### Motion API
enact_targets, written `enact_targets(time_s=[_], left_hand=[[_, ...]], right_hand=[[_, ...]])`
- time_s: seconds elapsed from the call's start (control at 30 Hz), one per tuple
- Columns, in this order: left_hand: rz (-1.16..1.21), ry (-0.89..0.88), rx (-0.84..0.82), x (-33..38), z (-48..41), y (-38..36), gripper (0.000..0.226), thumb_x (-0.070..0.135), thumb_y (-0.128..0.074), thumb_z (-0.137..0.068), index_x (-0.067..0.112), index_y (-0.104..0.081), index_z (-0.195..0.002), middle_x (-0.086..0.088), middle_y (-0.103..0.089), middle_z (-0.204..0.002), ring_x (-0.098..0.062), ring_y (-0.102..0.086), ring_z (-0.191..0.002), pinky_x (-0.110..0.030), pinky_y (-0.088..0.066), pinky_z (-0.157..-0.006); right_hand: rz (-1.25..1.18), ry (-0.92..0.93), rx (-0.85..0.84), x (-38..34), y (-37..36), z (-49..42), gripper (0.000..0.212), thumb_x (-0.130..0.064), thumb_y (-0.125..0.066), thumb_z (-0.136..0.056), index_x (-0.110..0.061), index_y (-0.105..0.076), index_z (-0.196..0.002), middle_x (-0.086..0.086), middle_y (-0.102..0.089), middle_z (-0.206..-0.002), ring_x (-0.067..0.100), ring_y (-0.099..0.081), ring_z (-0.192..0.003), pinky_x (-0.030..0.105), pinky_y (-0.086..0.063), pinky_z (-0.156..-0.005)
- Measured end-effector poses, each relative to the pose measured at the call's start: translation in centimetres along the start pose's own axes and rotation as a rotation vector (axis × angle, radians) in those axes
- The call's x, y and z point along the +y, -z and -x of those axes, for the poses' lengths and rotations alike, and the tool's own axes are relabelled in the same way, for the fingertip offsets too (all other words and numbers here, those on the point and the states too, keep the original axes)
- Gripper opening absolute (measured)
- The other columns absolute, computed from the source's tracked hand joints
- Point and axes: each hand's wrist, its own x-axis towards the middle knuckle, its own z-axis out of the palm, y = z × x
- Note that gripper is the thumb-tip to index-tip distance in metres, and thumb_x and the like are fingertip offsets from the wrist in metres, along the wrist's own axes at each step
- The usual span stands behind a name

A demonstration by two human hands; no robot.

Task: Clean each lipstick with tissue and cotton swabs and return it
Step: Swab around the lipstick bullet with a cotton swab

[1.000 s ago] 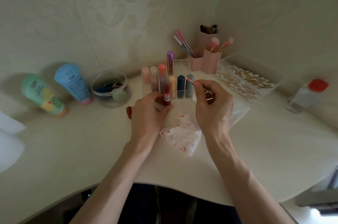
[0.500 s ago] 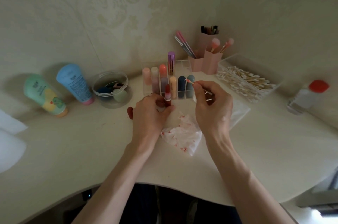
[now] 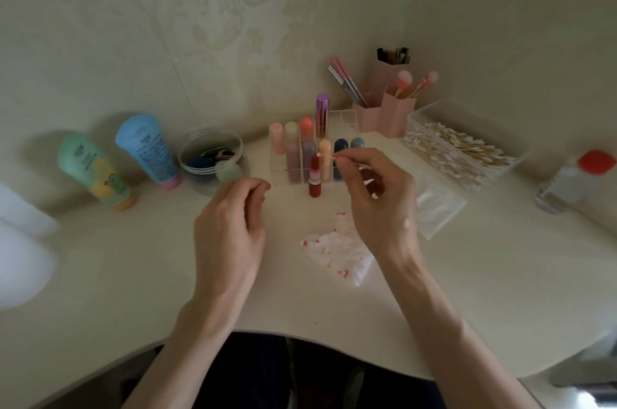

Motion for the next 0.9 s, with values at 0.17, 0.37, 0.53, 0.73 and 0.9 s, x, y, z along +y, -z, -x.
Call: enact_targets(time_s=[0.17, 0.37, 0.53, 0.73, 0.9], left_hand=[[-0.163, -0.028, -0.125, -2.6, 0.1, 0.7, 0.031, 0.03, -0.072, -0.095, 0.015, -0.07, -0.122, -0.003, -0.061, -0.113, -0.023, -0.06, -0.1, -0.033, -0.051, -0.082], [0.117, 0.188, -0.161, -3.2, 0.1, 0.6, 0.008, 0.021, -0.073, -0.094, 0.021, -0.071, -0.102, 0.009, -0.072, -0.098, -0.009, -0.063, -0.067, -0.019, -0.045, -0.066], [0.794, 0.518, -0.285, -2.2, -0.2, 2.0, 0.023, 0.029, -0.072, -0.086, 0.015, -0.076, -0.103, -0.006, -0.079, -0.093, -0.019, -0.059, -0.057, -0.02, -0.042, -0.051], [0.813, 0.545, -0.297, -2.5, 0.1, 2.2, 0.028, 0.031, -0.071, -0.085, 0.012, -0.075, -0.106, -0.008, -0.079, -0.094, -0.019, -0.058, -0.058, -0.033, -0.037, -0.06], [0.806, 0.543, -0.326, -2.2, 0.2, 2.3, 0.029, 0.03, -0.071, -0.085, 0.011, -0.073, -0.106, -0.006, -0.08, -0.097, -0.019, -0.062, -0.062, -0.026, -0.038, -0.054]], right_hand=[[0.027, 0.066, -0.205, 0.5, -0.6, 0.7, 0.018, -0.005, -0.065, -0.101, -0.017, -0.078, -0.107, -0.006, -0.073, -0.084, 0.016, -0.063, -0.072, 0.022, -0.049, -0.066], [0.265, 0.167, -0.351, 1.9, -1.2, 1.2, 0.031, 0.006, -0.062, -0.097, -0.017, -0.079, -0.11, -0.014, -0.071, -0.088, 0.004, -0.066, -0.076, 0.009, -0.047, -0.072], [0.214, 0.131, -0.304, 1.4, -1.2, 1.1, 0.019, -0.006, -0.068, -0.1, -0.019, -0.079, -0.109, -0.017, -0.073, -0.085, 0.01, -0.07, -0.074, 0.014, -0.051, -0.071], [0.213, 0.164, -0.289, 0.8, -1.0, 1.1, 0.02, -0.006, -0.066, -0.101, -0.021, -0.077, -0.107, -0.015, -0.072, -0.086, 0.009, -0.068, -0.076, 0.011, -0.048, -0.07], [0.303, 0.275, -0.309, 0.6, -1.2, 1.5, 0.015, -0.006, -0.069, -0.099, -0.015, -0.079, -0.108, -0.015, -0.072, -0.09, -0.012, -0.062, -0.079, 0.004, -0.043, -0.073]])
